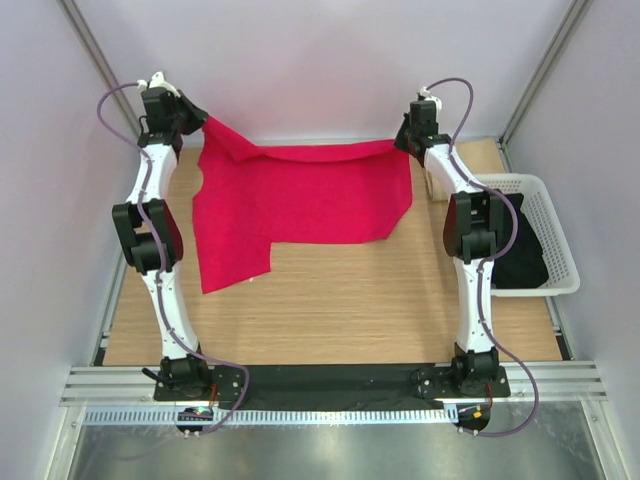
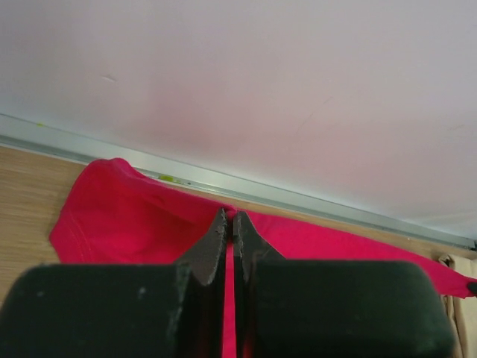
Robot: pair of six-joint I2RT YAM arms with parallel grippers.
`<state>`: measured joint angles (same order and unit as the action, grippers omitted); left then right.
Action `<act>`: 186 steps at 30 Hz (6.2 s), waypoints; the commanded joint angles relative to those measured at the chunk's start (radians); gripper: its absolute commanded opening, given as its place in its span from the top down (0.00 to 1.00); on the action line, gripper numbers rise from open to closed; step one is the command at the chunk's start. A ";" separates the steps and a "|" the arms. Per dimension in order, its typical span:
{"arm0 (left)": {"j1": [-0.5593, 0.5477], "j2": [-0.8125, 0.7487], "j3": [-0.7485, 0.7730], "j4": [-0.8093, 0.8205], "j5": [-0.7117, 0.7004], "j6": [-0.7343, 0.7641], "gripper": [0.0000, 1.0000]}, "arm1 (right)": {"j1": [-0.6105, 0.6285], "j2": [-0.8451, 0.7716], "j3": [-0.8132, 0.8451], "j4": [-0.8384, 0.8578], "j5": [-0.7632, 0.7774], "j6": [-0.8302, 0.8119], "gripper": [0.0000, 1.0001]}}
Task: Fold and stack the t-shirts
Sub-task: Fold the tshirt
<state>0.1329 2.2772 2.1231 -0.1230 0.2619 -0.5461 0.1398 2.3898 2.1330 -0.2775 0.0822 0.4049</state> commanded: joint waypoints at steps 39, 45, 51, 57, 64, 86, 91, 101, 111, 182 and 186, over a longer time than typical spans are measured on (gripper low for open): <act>0.062 -0.160 -0.287 -0.314 -0.096 -0.064 0.94 | -0.017 0.065 0.094 -0.215 0.021 0.037 0.95; 0.062 -0.168 -0.307 -0.354 -0.114 -0.046 0.73 | -0.017 0.072 0.102 -0.235 0.024 0.034 0.90; 0.062 -0.314 -0.393 -0.376 -0.322 -0.046 0.41 | -0.017 0.046 0.117 -0.376 0.093 0.031 0.53; 0.057 -0.266 -0.327 -0.403 -0.186 -0.046 0.53 | 0.007 0.006 0.169 -0.488 0.140 -0.050 0.47; -0.024 -0.335 -0.540 -0.418 -0.226 -0.104 0.52 | 0.131 -0.083 0.042 -0.537 0.098 -0.103 0.42; -0.044 -0.347 -0.834 -0.734 -0.302 -0.247 0.44 | 0.326 -0.176 -0.313 -0.571 0.047 -0.103 0.43; 0.016 -0.421 -0.966 -0.753 -0.337 -0.212 0.43 | 0.421 -0.270 -0.493 -0.511 0.019 -0.066 0.43; 0.060 -0.676 -1.057 -0.787 -0.296 -0.118 0.43 | 0.452 -0.578 -0.694 -0.468 -0.047 0.026 0.38; -0.032 -0.835 -1.023 -0.754 -0.227 -0.092 0.44 | 0.182 -0.828 -1.062 -0.247 -0.269 0.109 0.35; -0.053 -0.782 -1.014 -0.751 -0.145 -0.043 0.47 | 0.193 -0.251 -0.671 0.106 -0.521 0.371 0.62; -0.055 -0.772 -1.011 -0.751 -0.144 -0.038 0.47 | 0.193 -0.227 -0.636 0.095 -0.522 0.376 0.71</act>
<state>0.0807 1.5013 1.0969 -0.8936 0.0994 -0.6086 0.3336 2.1559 1.4433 -0.1734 -0.4458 0.7879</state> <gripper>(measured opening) 0.530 0.320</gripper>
